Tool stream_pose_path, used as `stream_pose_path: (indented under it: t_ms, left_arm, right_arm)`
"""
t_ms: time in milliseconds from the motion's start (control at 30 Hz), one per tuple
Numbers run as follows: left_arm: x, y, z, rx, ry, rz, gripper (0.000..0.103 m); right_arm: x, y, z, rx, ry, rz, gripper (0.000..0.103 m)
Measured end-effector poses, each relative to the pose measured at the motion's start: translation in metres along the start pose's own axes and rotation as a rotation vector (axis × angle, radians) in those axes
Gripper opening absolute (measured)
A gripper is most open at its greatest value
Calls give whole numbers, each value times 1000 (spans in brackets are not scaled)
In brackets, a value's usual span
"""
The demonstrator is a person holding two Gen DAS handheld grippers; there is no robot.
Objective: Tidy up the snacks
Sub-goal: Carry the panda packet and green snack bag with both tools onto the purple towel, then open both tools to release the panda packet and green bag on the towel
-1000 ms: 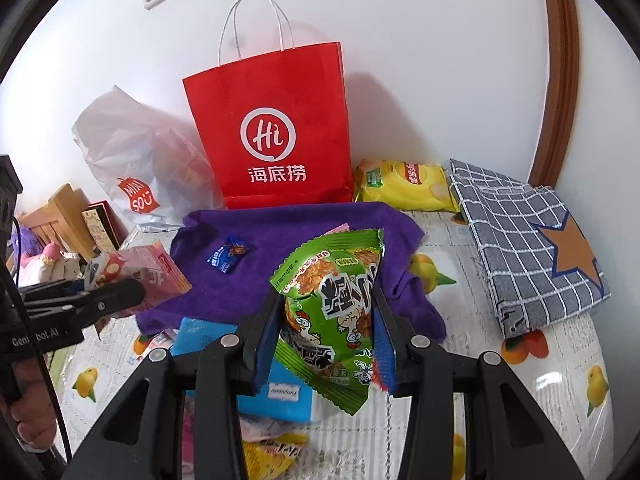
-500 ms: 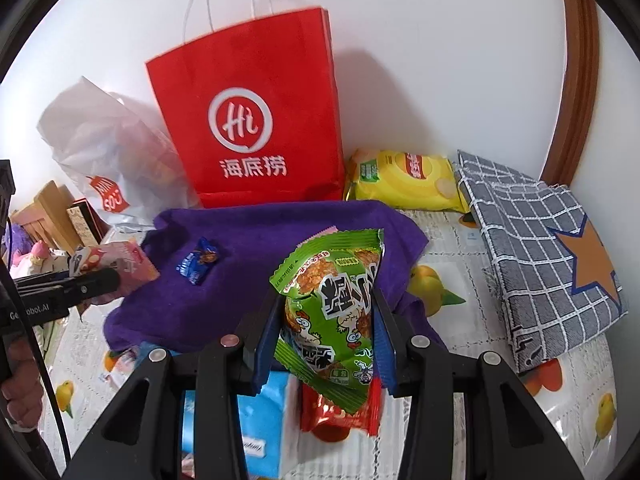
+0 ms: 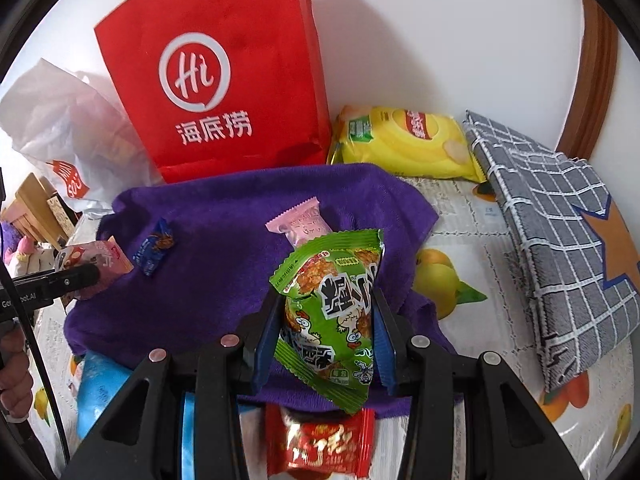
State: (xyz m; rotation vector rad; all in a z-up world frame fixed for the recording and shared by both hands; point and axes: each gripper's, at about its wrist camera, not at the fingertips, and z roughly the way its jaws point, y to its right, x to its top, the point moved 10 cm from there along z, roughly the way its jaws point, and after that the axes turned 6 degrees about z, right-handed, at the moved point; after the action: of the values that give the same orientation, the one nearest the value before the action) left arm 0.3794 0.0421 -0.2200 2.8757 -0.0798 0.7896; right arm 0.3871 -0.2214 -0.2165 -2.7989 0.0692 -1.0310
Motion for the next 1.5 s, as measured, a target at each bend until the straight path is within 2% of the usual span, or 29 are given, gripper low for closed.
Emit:
stream_pose_path:
  t_ms: [333, 667, 733, 800, 900, 967, 1233, 1500]
  left_arm:
    - [15, 5, 16, -40, 13, 0, 46]
    - [11, 4, 29, -56, -8, -7, 47]
    - [10, 4, 30, -59, -13, -12, 47]
    - [9, 4, 32, -60, -22, -19, 50]
    - [8, 4, 32, -68, -30, -22, 55]
    - [6, 2, 30, -63, -34, -27, 64]
    - [2, -1, 13, -55, -21, -22, 69]
    - [-3, 4, -8, -49, 14, -17, 69]
  right_arm:
    - [0, 0, 26, 1, -30, -8, 42]
    - [-4, 1, 35, 5, -61, -2, 43]
    - [-5, -1, 34, 3, -67, -11, 47]
    - [-4, -3, 30, 1, -59, -19, 52]
    - [-3, -5, 22, 6, -45, -18, 56]
    - [-2, -6, 17, 6, -36, -20, 59]
    - [-2, 1, -8, 14, -4, 21, 62]
    - [-17, 26, -30, -38, -4, 73, 62]
